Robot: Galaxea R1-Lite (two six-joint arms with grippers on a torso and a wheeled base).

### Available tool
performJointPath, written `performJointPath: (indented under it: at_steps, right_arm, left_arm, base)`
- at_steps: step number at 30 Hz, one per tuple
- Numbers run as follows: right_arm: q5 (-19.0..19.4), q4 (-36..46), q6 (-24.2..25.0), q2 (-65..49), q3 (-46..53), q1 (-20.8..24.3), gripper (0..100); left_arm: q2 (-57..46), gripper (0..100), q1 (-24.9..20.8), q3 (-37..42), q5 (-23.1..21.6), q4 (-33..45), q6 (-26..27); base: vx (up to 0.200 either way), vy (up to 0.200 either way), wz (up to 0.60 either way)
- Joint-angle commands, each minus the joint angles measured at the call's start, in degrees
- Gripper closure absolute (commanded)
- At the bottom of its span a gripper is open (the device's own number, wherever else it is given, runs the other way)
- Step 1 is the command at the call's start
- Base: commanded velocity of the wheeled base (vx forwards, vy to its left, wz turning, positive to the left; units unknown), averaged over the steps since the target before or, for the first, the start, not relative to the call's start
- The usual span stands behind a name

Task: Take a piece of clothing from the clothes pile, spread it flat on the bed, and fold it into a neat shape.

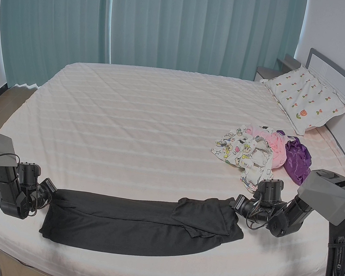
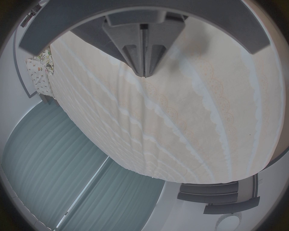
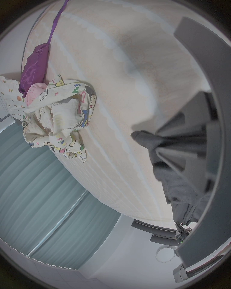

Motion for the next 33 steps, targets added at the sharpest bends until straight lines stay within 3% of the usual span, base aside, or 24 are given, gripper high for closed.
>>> performJointPath:
  at_steps: [1,9,16,23,33]
  right_arm:
    - [0.1,-0.7,0.4,1.0,0.0,0.1,0]
    - [1.2,-2.1,2.3,-2.0,2.0,0.9,0]
    - [3.9,-5.1,1.3,-4.5,4.4,1.9,0]
    - [4.0,-4.8,-2.0,-2.9,5.8,2.2,0]
    - [4.3,-4.8,-2.1,-1.4,6.1,3.1,0]
  left_arm:
    - [0.1,100,0.0,0.0,0.0,0.0,0.0]
    - [0.1,100,0.0,0.0,0.0,0.0,0.0]
    - [0.1,100,0.0,0.0,0.0,0.0,0.1]
    - [0.1,100,0.0,0.0,0.1,0.0,0.1]
    - [0.2,100,0.0,0.0,0.0,0.0,0.1]
  base:
    - [0.000,0.000,0.00]
    - [0.000,0.000,0.00]
    - [0.000,0.000,0.00]
    - [0.000,0.000,0.00]
    - [0.000,0.000,0.00]
